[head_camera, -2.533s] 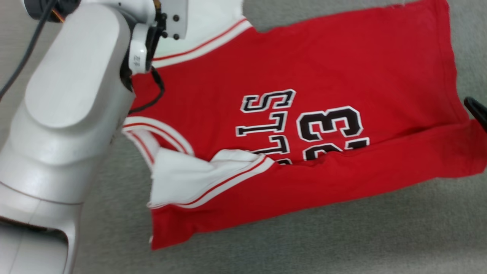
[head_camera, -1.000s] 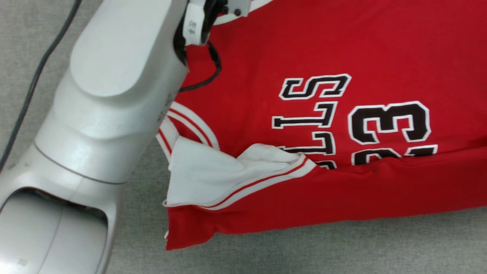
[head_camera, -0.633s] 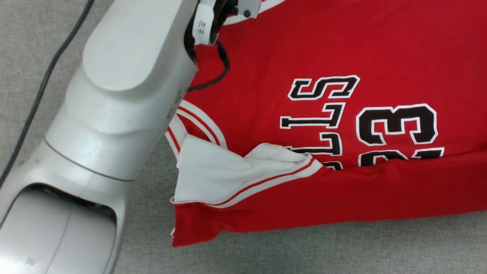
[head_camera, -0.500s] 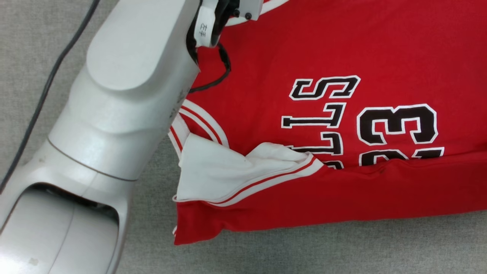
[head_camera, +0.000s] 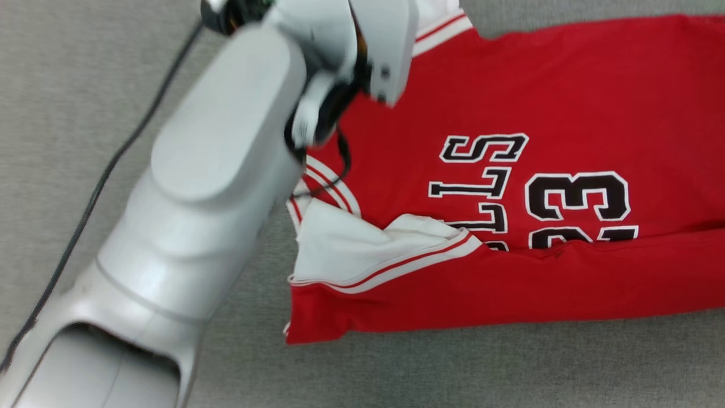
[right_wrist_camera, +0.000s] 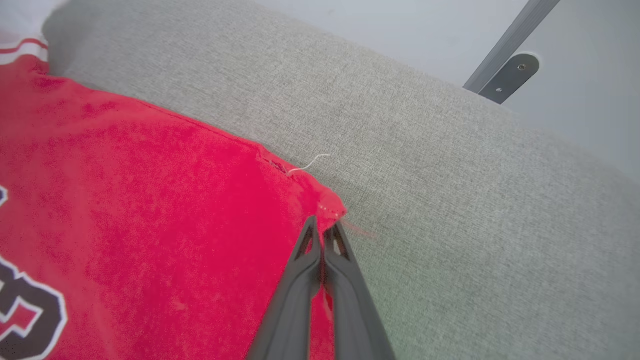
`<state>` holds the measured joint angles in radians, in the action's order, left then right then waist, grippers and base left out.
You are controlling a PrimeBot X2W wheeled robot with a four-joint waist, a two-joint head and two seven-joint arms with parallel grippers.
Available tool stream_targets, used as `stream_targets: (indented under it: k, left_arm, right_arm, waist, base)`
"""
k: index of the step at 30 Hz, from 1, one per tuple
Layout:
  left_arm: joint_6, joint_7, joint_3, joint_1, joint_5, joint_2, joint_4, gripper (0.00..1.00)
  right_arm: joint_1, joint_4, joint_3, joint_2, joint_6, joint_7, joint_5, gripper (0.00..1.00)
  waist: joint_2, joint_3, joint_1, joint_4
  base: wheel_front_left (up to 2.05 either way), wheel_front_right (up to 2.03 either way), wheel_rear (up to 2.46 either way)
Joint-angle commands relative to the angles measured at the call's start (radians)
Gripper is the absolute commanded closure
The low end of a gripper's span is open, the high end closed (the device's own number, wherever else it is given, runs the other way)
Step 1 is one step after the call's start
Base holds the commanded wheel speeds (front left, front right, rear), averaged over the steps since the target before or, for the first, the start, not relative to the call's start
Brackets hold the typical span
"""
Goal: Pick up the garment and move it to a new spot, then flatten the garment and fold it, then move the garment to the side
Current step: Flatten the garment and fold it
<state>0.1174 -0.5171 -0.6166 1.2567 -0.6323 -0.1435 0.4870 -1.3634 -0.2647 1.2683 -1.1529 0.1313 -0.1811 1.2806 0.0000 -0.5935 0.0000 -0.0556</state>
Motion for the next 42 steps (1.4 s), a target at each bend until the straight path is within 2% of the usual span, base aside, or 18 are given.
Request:
stream_targets:
  k: [1, 6, 13, 21, 26, 30, 42]
  left_arm:
    - [-0.011, 0.007, -0.014, -0.045, 0.008, -0.022, -0.053, 1.0]
    - [0.021, 0.005, -0.037, -0.195, 0.005, -0.065, -0.288, 1.0]
    - [0.119, -0.013, -0.082, -0.446, 0.036, -0.161, -0.643, 1.0]
    - [0.2, 0.035, -0.077, -0.67, 0.046, -0.254, -0.85, 1.0]
    - [0.216, 0.075, -0.064, -0.756, 0.036, -0.287, -0.899, 1.0]
    - [0.207, 0.092, -0.077, -0.789, 0.033, -0.294, -0.885, 1.0]
    - [0.162, 0.143, -0.138, -0.753, 0.058, -0.233, -0.663, 1.0]
  right_arm:
    - [0.032, 0.027, 0.005, -0.032, -0.001, 0.023, -0.008, 1.0]
    - [0.113, 0.125, 0.011, -0.118, -0.001, 0.076, -0.015, 1.0]
    - [0.247, 0.225, 0.013, -0.234, -0.001, 0.146, -0.018, 1.0]
    - [0.388, 0.256, 0.013, -0.29, -0.001, 0.213, -0.005, 1.0]
    - [0.43, 0.241, 0.012, -0.298, -0.001, 0.24, 0.007, 1.0]
    - [0.433, 0.217, 0.013, -0.295, -0.001, 0.244, 0.014, 1.0]
    - [0.465, 0.207, 0.014, -0.296, -0.001, 0.237, -0.002, 1.0]
  waist:
    - [0.0, 0.066, 0.0, -0.038]
    - [0.0, 0.096, 0.0, -0.057]
    - [0.0, 0.113, 0.0, -0.073]
    - [0.0, 0.108, 0.0, -0.091]
    - [0.0, 0.104, 0.0, -0.091]
    - [0.0, 0.097, 0.0, -0.089]
    - [0.0, 0.079, 0.0, -0.086]
  base:
    - [0.0, 0.0, 0.0]
    - [0.0, 0.0, 0.0]
    - [0.0, 0.0, 0.0]
    - [0.0, 0.0, 0.0]
    - [0.0, 0.0, 0.0]
    - [0.0, 0.0, 0.0]
    - [0.0, 0.0, 0.0]
